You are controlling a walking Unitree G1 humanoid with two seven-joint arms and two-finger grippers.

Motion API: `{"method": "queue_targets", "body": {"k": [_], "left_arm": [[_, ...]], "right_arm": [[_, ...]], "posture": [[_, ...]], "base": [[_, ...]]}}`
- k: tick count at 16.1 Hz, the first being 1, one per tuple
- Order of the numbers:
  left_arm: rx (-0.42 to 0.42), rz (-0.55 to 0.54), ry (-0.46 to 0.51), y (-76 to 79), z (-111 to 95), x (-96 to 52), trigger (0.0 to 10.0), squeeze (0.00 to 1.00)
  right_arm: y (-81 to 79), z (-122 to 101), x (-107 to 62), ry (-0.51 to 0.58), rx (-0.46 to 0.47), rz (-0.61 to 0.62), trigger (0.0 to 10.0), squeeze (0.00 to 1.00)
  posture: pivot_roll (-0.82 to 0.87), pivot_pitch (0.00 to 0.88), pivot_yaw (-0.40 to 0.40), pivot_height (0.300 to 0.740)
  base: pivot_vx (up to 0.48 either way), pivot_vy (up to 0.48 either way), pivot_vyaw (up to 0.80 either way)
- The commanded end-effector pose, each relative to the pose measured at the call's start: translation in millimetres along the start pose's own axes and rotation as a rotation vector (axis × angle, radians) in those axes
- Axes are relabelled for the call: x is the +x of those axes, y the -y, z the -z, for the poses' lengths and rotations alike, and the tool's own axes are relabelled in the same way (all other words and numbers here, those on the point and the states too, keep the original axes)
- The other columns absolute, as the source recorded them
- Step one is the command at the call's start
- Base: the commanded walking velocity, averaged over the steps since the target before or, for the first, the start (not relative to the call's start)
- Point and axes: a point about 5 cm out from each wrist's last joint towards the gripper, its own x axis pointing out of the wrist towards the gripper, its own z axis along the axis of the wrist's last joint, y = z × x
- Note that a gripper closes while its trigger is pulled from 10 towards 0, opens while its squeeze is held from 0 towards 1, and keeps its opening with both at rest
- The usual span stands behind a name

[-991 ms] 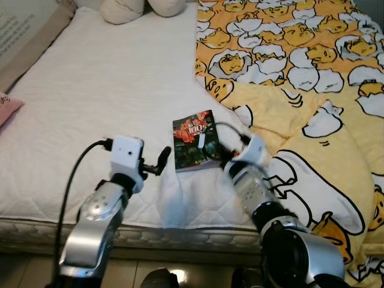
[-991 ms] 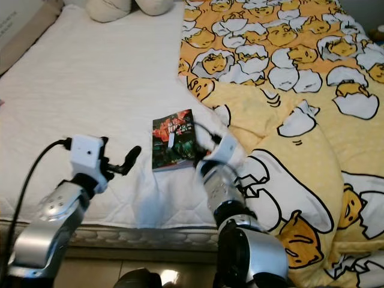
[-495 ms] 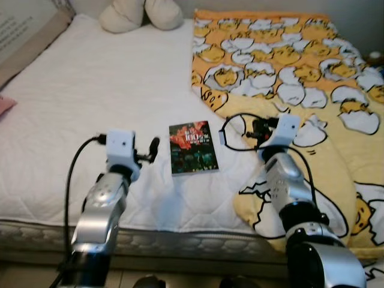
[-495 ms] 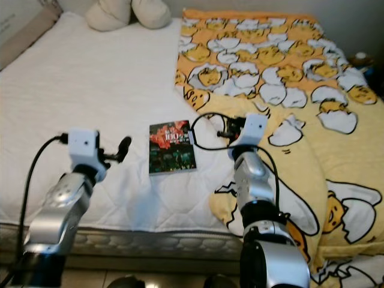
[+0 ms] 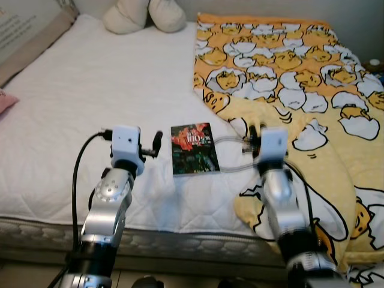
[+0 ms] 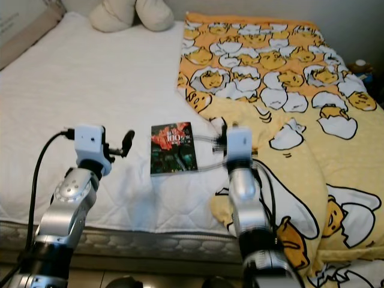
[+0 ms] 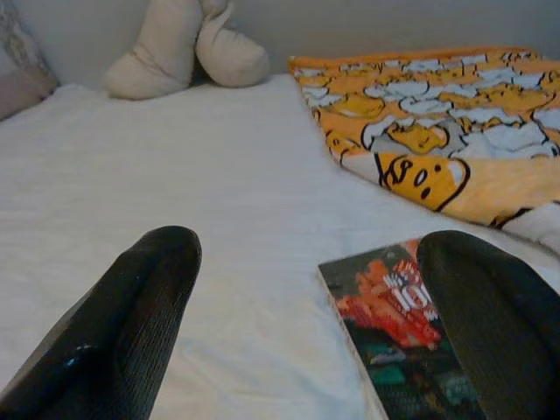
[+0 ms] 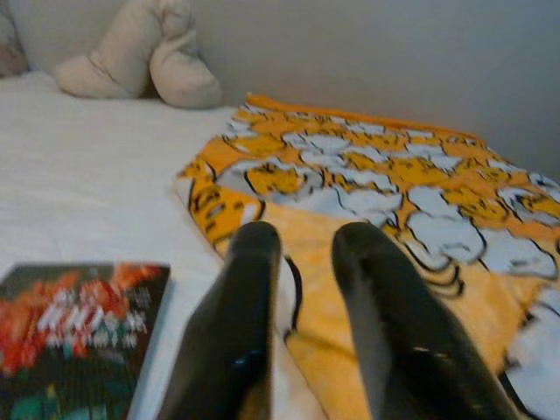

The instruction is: Clean up the room

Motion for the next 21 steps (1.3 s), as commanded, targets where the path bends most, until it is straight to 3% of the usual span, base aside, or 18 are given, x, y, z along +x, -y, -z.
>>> {"method": "queue_targets", "body": {"k": [1,4,9,13,17,19,20,21], "left_arm": [[-0.008,-0.014,-0.007,-0.3,2.1,2.0,10.0,0.0],[-0.081,-0.073,-0.088,-3.3,17.4,2.9,10.0,0.0],[-0.014,0.002,-0.081,6.1,21.0,8.6,10.0,0.0],[0.033,0.075,-0.134,11.8,25.6,34.6,10.0,0.0],[0.081,0.1,-0.192,17.0,26.6,52.3,10.0,0.0],[0.037,0.083,-0.231,16.2,30.8,54.1,10.0,0.0],[0.026,0.068,-0.249,13.3,33.0,54.6,10.0,0.81],[0.02,0.064,-0.253,12.0,33.8,54.5,10.0,0.81]], "right_arm": [[0.4,-7.5,0.0,0.045,-0.012,0.007,10.0,1.0],[7.1,4.8,-9.4,-0.027,0.048,0.066,10.0,1.0],[16.1,-0.2,-21.6,0.019,-0.007,0.054,10.0,1.0],[12.4,9.1,-50.0,-0.008,-0.03,-0.006,10.0,1.0],[4.7,0.2,-80.8,0.004,-0.059,-0.057,10.0,1.0],[5.9,-3.2,-94.5,-0.001,-0.08,-0.068,10.0,1.0],[8.9,-5.0,-103.2,-0.014,-0.09,-0.066,10.0,1.0],[9.8,-6.1,-106.7,-0.017,-0.096,-0.066,10.0,1.0]], "posture": [[0.01,0.0,0.007,0.727],[-0.02,0.0,0.027,0.727],[-0.06,0.0,0.049,0.727],[-0.1,0.009,0.062,0.727],[-0.17,0.089,0.084,0.727],[-0.2,0.13,0.087,0.727],[-0.22,0.157,0.085,0.727],[-0.22,0.161,0.085,0.727]], "base": [[0.0,0.0,0.0],[0.0,0.0,0.0],[0.0,0.0,0.0],[0.0,0.0,0.0],[0.0,0.0,0.0],[0.0,0.0,0.0],[0.0,0.0,0.0],[0.0,0.0,0.0]]}}
